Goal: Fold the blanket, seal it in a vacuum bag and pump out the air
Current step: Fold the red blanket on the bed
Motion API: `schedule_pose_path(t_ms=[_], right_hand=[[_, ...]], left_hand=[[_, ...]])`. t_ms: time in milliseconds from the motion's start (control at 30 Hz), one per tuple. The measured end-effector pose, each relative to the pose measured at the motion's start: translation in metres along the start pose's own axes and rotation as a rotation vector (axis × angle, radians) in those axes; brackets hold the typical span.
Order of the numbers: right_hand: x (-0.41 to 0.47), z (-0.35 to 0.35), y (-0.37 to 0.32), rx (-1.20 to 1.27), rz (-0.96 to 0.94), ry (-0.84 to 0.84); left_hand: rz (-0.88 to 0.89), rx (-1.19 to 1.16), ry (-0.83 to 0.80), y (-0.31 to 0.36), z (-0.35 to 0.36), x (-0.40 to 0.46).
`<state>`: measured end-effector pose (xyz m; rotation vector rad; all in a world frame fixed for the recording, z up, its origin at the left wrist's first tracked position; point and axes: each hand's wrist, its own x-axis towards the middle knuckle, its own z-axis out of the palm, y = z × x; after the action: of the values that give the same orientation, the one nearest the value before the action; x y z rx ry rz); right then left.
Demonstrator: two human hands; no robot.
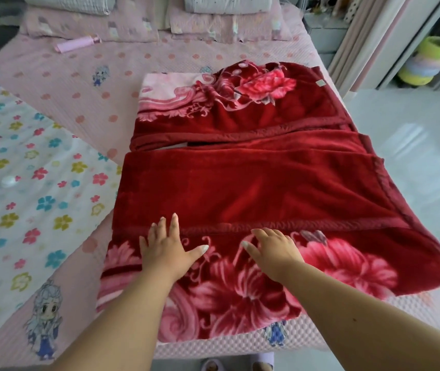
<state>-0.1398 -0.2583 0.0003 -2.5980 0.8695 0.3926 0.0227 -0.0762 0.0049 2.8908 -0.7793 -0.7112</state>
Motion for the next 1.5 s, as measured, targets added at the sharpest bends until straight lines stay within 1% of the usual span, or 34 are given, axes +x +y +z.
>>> schedule_pose_path(t_ms=[133, 233, 400, 533, 633, 767, 800, 900, 933, 1000, 1100, 1133, 1167, 1267, 1333, 1433, 1467, 1500], right_hand=[[0.013, -0.025, 0.035, 0.013, 0.066, 0.015], [0.031, -0.049, 0.07, -0.018, 0.116, 0.026], [0.074, -0.093, 0.13, -0.086, 0.127, 0.038], [0.117, -0.127, 0.182, -0.112, 0.081, 0.043], [0.151, -0.148, 0.228, -0.095, 0.071, 0.055], [0.203, -0.167, 0.278, -0.068, 0.113, 0.11], [0.216, -0.166, 0.288, -0.087, 0.121, 0.093], [0.242, -0.148, 0.31, -0.148, 0.159, -0.049], [0.246, -0.14, 0.316, -0.164, 0.172, -0.073], [0.248, -0.128, 0.327, -0.233, 0.134, -0.056], [0.246, -0.136, 0.337, -0.293, -0.013, 0.061], [0.246, -0.145, 0.338, -0.28, -0.027, 0.094], [0.248, -0.157, 0.337, -0.27, -0.029, 0.124], [0.263, -0.193, 0.333, -0.303, -0.051, 0.233], [0.282, -0.211, 0.327, -0.318, -0.052, 0.317], [0.316, -0.214, 0.317, -0.342, -0.051, 0.392], [0.327, -0.207, 0.317, -0.32, -0.031, 0.37], [0.337, -0.197, 0.318, -0.275, 0.008, 0.305]], left_hand=[[0.152, 0.022, -0.002, 0.043, -0.006, 0.022], [0.215, 0.09, 0.001, 0.073, -0.013, 0.041], [0.244, 0.125, 0.027, 0.133, -0.022, 0.077], [0.232, 0.111, 0.024, 0.197, -0.02, 0.11], [0.214, 0.11, 0.018, 0.244, -0.015, 0.134], [0.23, 0.093, 0.035, 0.292, -0.006, 0.166], [0.237, 0.1, 0.041, 0.299, -0.003, 0.175], [0.272, 0.137, 0.044, 0.316, 0.006, 0.21], [0.284, 0.161, 0.039, 0.319, 0.008, 0.221], [0.31, 0.198, 0.013, 0.32, 0.012, 0.241], [0.277, 0.172, -0.076, 0.314, 0.013, 0.261], [0.28, 0.158, -0.068, 0.311, 0.011, 0.265], [0.307, 0.149, -0.021, 0.309, 0.006, 0.268], [0.415, 0.05, 0.298, 0.312, -0.019, 0.278], [0.393, 0.003, 0.461, 0.317, -0.032, 0.287], [0.263, -0.011, 0.573, 0.322, -0.028, 0.295], [0.226, -0.002, 0.58, 0.322, -0.023, 0.298], [0.193, 0.016, 0.562, 0.321, -0.016, 0.302]])
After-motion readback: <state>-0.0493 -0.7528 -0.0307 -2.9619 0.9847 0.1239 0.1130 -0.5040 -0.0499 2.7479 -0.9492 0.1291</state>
